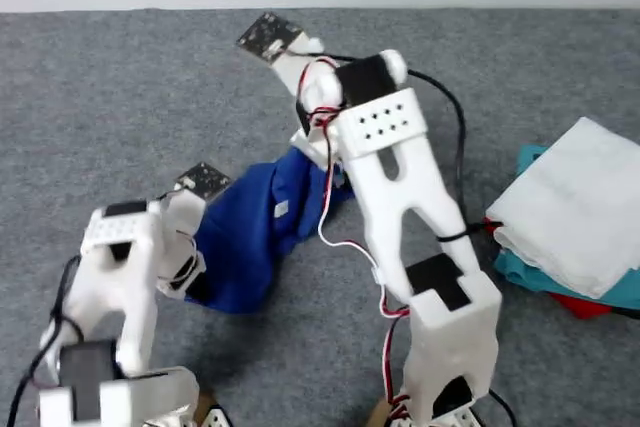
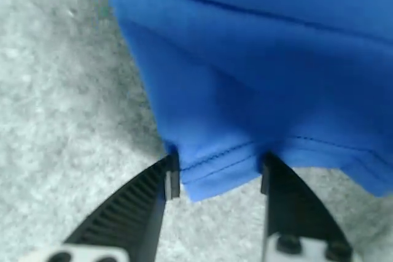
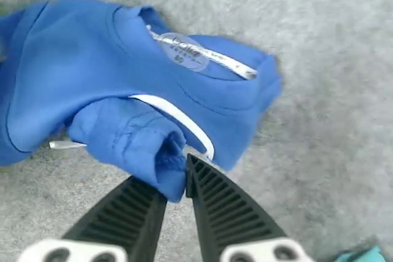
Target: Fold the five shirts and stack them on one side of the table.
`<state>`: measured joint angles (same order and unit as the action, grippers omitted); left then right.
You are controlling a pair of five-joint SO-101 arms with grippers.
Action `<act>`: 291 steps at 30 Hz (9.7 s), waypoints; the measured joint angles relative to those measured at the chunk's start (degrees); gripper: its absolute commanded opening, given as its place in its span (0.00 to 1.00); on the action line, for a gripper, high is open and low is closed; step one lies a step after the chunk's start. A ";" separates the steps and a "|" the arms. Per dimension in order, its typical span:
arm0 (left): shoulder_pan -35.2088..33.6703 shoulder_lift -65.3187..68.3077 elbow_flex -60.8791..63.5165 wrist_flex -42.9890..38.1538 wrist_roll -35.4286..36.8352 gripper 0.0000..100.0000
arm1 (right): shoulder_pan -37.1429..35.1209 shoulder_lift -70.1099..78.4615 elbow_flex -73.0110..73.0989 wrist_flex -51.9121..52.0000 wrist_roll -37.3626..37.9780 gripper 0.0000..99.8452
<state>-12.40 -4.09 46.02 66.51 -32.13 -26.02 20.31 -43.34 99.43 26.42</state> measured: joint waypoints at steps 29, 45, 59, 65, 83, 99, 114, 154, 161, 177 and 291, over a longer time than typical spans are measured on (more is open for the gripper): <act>-9.49 -0.97 -28.57 17.32 7.82 0.00 | 21.98 -11.43 0.00 1.05 1.58 0.01; -23.65 -0.97 -26.64 8.70 15.82 0.00 | 3.60 -22.86 30.86 1.14 1.67 0.01; -23.65 -0.97 -21.19 4.22 15.91 0.00 | -24.70 -30.95 66.11 -6.86 -13.71 0.26; -23.65 -0.97 -21.10 4.22 15.91 0.00 | -28.66 -30.95 74.29 -19.60 -14.95 0.26; -23.65 -0.97 -21.10 4.22 15.91 0.00 | -28.92 -8.70 69.54 -24.97 -15.47 0.26; -23.65 -0.97 -21.10 4.22 15.91 0.00 | -28.66 0.70 53.71 -17.67 -8.18 0.01; -23.56 -1.14 -30.68 14.77 15.91 0.00 | -12.66 -21.63 48.18 -4.04 -0.53 0.01; -17.32 -12.57 -34.20 32.62 -12.31 0.20 | 19.87 -25.67 8.97 1.14 3.52 0.01; -2.11 -12.57 -22.42 30.15 -12.92 0.20 | 19.87 -23.74 8.97 1.14 3.52 0.01; 14.51 4.48 -14.86 5.63 -3.87 0.19 | 19.96 -22.51 12.04 1.14 3.52 0.01; 5.10 27.87 -75.69 -8.44 -0.62 0.01 | 25.05 -1.05 30.59 -58.73 20.40 0.01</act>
<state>-7.30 23.78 -29.67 58.07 -32.75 -0.97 19.25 -12.75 40.70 46.81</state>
